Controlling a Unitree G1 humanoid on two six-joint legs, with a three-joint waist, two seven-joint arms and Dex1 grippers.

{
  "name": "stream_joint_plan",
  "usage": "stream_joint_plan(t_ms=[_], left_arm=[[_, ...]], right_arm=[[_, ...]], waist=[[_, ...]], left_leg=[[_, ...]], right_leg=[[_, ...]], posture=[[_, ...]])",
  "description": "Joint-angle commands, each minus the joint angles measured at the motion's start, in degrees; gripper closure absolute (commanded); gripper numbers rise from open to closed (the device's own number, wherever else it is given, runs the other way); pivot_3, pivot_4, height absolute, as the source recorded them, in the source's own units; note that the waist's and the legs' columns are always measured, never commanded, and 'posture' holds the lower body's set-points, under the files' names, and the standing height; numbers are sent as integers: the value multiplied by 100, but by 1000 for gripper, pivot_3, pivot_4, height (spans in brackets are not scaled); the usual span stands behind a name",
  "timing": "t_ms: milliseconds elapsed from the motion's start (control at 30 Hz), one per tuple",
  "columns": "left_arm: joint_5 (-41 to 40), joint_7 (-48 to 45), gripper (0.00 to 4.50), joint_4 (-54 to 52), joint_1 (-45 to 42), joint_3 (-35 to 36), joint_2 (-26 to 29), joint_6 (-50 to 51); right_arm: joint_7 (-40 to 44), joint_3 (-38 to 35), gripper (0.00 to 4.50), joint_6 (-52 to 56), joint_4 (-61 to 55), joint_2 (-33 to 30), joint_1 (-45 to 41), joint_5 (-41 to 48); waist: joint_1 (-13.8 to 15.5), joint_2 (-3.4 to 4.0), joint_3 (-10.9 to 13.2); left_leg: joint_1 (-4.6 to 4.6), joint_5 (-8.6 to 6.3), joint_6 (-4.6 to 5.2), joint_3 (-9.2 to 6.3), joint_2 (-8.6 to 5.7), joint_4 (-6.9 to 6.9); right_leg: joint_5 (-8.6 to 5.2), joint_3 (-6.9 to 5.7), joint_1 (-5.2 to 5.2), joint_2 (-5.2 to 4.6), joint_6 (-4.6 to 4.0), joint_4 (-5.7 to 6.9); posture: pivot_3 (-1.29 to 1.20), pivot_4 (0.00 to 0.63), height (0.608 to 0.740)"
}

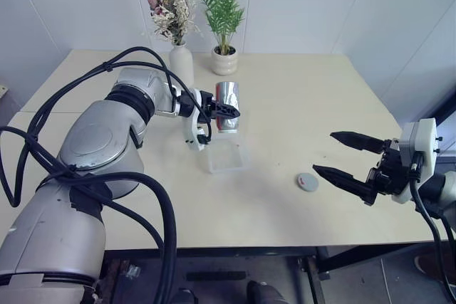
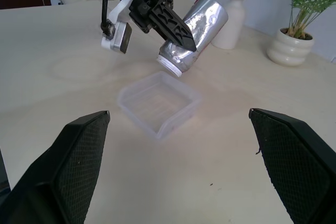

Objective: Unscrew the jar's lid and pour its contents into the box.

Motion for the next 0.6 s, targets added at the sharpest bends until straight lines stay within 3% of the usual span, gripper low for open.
stream_joint_plan(t_ms=[33,600], left_arm=[[101,364,2365,13,-271,-94,-33,227],[755,1639,2365,-162,-371,-724,-22,1510]], right_arm=[[55,-108,18,-54,-48,-137,-79,22],[219,20,18,-51,170,-179,-305,-122]], waist=[[0,0,0],[6,0,0]], left_leg=[[0,0,0,0,0,0],[1,0,0,1,0,5]], right_leg=[[0,0,0,0,0,0],[0,0,0,0,0,9]], posture=[[0,150,740],[0,150,740]])
